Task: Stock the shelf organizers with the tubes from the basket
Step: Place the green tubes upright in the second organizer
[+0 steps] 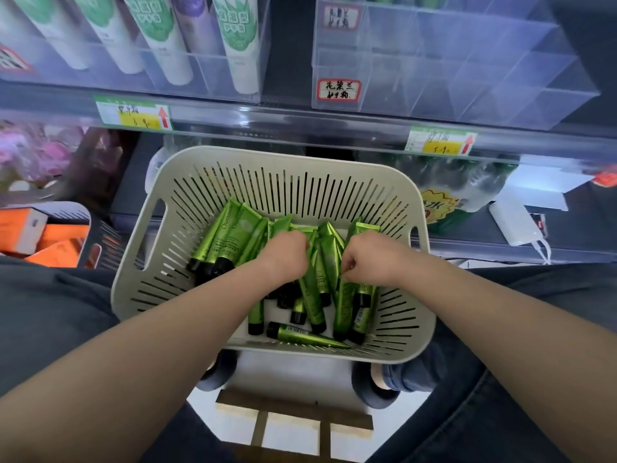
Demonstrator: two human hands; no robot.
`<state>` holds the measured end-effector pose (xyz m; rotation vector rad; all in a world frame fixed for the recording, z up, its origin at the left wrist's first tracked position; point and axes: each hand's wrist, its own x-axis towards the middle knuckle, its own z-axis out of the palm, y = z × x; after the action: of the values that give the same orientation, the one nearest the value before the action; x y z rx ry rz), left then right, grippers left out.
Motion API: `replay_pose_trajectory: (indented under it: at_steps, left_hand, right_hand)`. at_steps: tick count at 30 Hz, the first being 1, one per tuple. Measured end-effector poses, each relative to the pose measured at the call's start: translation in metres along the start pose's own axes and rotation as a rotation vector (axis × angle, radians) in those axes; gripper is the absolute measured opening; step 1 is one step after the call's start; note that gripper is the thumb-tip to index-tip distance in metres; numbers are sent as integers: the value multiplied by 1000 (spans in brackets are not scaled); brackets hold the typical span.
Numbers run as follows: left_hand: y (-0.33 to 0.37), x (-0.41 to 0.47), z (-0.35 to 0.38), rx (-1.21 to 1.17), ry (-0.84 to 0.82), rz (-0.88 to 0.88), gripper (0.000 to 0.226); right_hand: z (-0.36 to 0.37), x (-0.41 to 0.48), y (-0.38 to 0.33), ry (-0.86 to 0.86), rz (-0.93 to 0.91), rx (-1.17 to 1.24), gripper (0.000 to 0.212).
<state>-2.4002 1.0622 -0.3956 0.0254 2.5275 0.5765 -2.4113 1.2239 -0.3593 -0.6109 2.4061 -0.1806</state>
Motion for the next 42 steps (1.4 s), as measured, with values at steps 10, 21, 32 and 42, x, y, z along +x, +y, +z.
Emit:
replay_pose_trajectory:
  at_steps: [10, 21, 32, 42]
  left_hand:
    - [0, -23, -6, 5, -9, 31, 39]
    - [3, -54, -25, -40, 107, 87, 34]
    - [40, -80, -85, 73, 263, 217, 28]
    - [97, -99, -140, 129, 447, 335, 29]
  right_hand:
    - [14, -13, -16, 115, 268, 110, 21]
    - [10, -29, -21, 158, 338, 224, 25]
    - [-54, -66, -25, 337, 210, 203, 24]
    - [-123, -112, -13, 622, 141, 253, 16]
